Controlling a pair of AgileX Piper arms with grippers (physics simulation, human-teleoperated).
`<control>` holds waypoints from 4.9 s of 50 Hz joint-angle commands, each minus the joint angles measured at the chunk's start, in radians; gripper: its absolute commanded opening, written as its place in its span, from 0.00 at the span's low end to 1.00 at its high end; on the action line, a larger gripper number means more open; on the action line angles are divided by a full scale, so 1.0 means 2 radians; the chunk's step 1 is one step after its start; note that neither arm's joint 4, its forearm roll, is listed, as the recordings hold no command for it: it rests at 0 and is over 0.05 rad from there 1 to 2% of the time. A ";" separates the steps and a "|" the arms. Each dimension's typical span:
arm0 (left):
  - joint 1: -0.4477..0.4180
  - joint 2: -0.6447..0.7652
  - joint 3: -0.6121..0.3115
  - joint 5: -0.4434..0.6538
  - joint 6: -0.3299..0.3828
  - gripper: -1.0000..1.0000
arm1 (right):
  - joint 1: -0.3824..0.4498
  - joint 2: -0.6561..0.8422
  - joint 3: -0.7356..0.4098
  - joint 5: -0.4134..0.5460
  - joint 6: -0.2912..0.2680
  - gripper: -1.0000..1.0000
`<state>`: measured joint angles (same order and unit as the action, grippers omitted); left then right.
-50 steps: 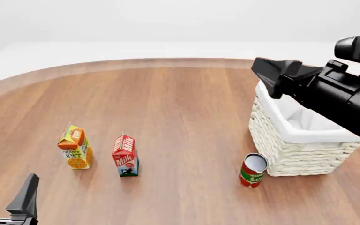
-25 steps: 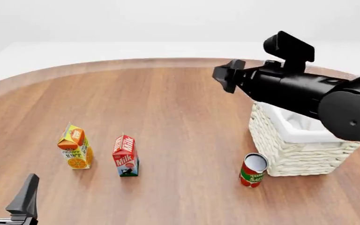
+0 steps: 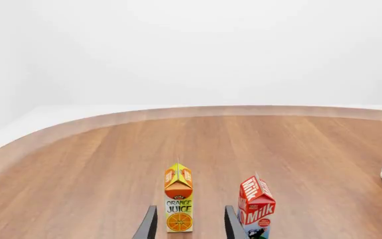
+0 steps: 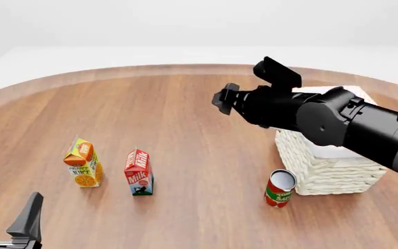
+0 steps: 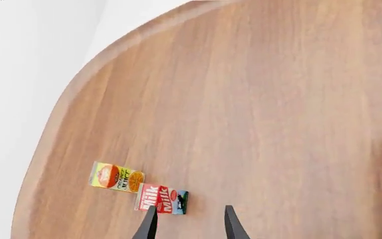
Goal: Pick the milk and place it in the basket.
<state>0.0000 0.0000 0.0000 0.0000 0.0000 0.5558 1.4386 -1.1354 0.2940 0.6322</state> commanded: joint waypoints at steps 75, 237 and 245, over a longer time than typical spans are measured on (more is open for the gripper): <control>0.000 0.000 0.000 0.000 0.000 1.00 | 0.116 0.223 -0.131 -0.037 0.104 1.00; 0.000 0.000 0.000 0.000 0.000 1.00 | 0.162 0.365 -0.225 -0.013 0.130 1.00; 0.000 0.000 0.000 0.000 0.000 1.00 | 0.164 0.370 -0.226 -0.015 0.133 1.00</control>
<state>0.0000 0.0000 0.0000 0.0000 0.0000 0.8777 2.1655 -1.5856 0.2710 0.8893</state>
